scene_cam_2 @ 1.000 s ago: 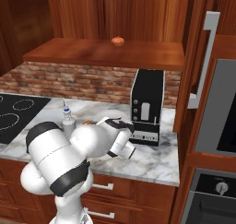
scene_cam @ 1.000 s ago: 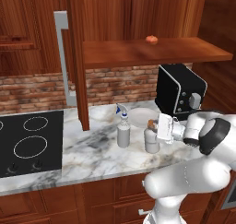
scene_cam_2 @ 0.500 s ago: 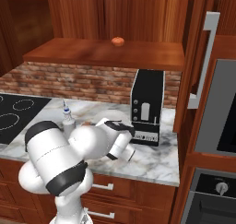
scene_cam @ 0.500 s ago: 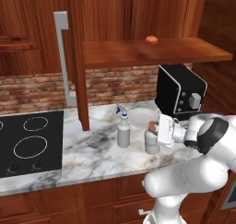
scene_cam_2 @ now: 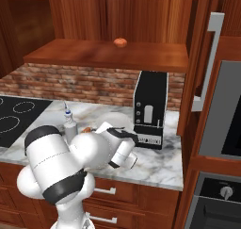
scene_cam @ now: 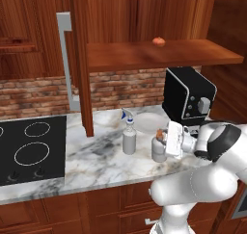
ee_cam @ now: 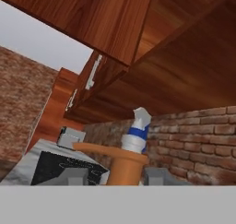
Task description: Pick the spray and soap dispenser from the cabinet and place them on the counter.
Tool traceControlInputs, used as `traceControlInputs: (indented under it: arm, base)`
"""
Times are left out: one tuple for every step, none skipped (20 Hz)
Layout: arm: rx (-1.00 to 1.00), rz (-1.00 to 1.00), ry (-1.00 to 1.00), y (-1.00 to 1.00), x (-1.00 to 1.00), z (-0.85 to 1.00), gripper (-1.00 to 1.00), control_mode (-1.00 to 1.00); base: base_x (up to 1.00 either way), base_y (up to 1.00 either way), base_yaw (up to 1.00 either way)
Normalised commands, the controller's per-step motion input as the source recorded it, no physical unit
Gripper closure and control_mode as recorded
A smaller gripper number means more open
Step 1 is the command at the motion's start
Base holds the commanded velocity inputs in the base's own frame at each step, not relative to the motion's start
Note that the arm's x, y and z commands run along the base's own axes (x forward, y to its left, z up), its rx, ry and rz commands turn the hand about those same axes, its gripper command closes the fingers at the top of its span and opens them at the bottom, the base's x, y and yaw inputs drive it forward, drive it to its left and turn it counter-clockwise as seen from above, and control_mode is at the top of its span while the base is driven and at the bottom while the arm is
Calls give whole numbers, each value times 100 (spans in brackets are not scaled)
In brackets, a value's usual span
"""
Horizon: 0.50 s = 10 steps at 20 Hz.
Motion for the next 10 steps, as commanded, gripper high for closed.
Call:
traceControlInputs:
  arm:
    - [0,0,-11,12,-11,-41,-100,-100]
    - [1,0,-10,10,-11,-41,-100,-100]
    - [1,0,-10,10,-9,-40,-100,-100]
    - [0,0,-10,8,-10,-37,-100,-100]
    - [0,0,-10,6,-12,-33,-100,-100]
    - [0,0,-10,2,-12,-29,-100,-100]
    - [0,0,-10,0,-17,-24,-100,-100]
    - [0,0,-9,0,-19,-21,-100,-100]
    - [0,0,-10,0,-19,-18,-100,-100]
    - [0,0,-10,0,-20,-15,-100,-100]
  base:
    - [0,0,0]
    - [0,0,0]
    - [0,0,0]
    - [0,0,0]
    - [0,0,0]
    - [0,0,0]
    - [0,0,0]
    - [0,0,0]
    - [0,0,0]
    - [0,0,0]
